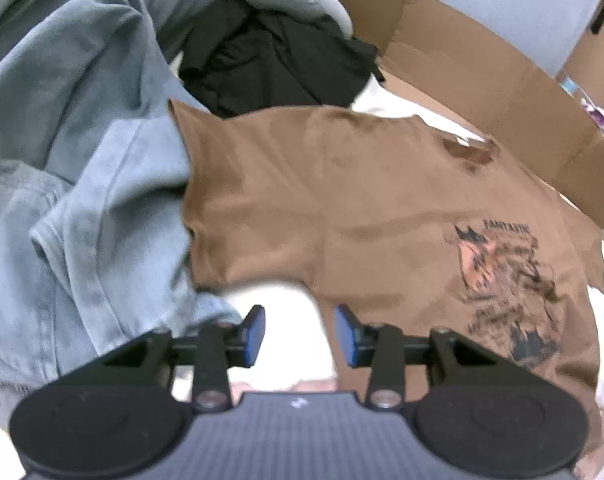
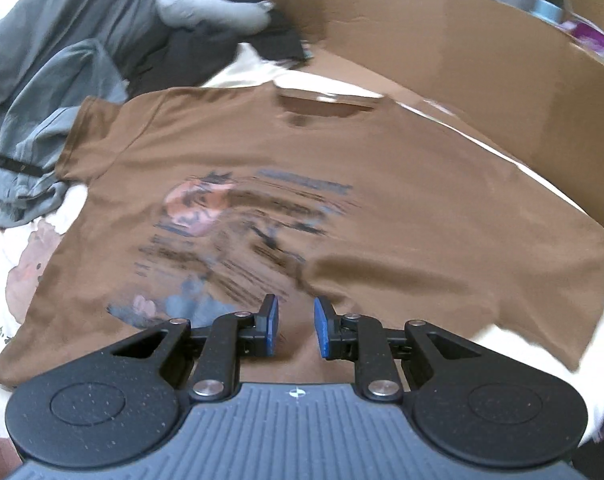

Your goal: Fold clothes

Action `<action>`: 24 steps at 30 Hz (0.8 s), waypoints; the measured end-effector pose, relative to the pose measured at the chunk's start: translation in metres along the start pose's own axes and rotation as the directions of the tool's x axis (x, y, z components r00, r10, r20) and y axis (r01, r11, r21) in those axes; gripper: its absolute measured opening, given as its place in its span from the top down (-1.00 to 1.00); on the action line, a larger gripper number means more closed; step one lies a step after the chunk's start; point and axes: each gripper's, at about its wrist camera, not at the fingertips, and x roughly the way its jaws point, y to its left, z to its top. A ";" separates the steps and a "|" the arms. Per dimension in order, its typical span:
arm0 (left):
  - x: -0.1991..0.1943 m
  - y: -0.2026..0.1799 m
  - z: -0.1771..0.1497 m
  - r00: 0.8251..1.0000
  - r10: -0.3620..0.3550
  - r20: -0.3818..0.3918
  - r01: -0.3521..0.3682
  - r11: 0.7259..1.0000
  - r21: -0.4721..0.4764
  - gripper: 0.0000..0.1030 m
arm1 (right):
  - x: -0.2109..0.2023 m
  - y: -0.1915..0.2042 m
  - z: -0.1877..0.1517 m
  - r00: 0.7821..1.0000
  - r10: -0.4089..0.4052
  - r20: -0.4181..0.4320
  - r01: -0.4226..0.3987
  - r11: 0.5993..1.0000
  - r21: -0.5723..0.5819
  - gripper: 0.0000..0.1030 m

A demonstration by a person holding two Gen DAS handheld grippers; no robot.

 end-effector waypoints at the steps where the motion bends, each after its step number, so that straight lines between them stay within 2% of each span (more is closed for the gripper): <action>1: -0.001 -0.004 -0.004 1.000 0.002 -0.009 -0.002 1.000 0.003 0.16 | -0.006 -0.004 -0.006 1.000 -0.007 0.005 0.007 1.000 0.007 0.60; 6: -0.007 -0.018 -0.030 0.997 -0.012 -0.079 0.013 1.000 0.011 0.14 | -0.032 -0.018 -0.043 0.999 -0.046 0.025 0.045 0.998 0.052 0.60; 11: -0.009 -0.021 -0.066 0.984 -0.020 -0.176 0.020 1.000 -0.001 0.13 | -0.045 -0.031 -0.084 0.994 -0.102 0.032 0.096 0.983 0.157 0.60; 14: -0.010 -0.016 -0.086 0.973 -0.010 -0.230 0.008 1.000 -0.008 0.13 | -0.051 -0.034 -0.102 0.988 -0.150 0.035 0.140 0.969 0.205 0.60; 15: -0.015 -0.015 -0.090 0.964 0.022 -0.264 0.005 0.995 0.101 0.13 | -0.053 -0.035 -0.106 0.988 -0.153 0.032 0.143 0.966 0.214 0.60; 21: -0.025 -0.008 -0.117 0.945 -0.004 -0.328 0.036 0.995 0.091 0.20 | -0.054 -0.032 -0.122 0.991 -0.136 -0.011 0.135 0.964 0.229 0.60; 24: -0.030 -0.007 -0.131 0.923 -0.028 -0.384 0.066 0.994 0.085 0.22 | -0.051 -0.028 -0.126 0.992 -0.122 -0.029 0.125 0.967 0.223 0.60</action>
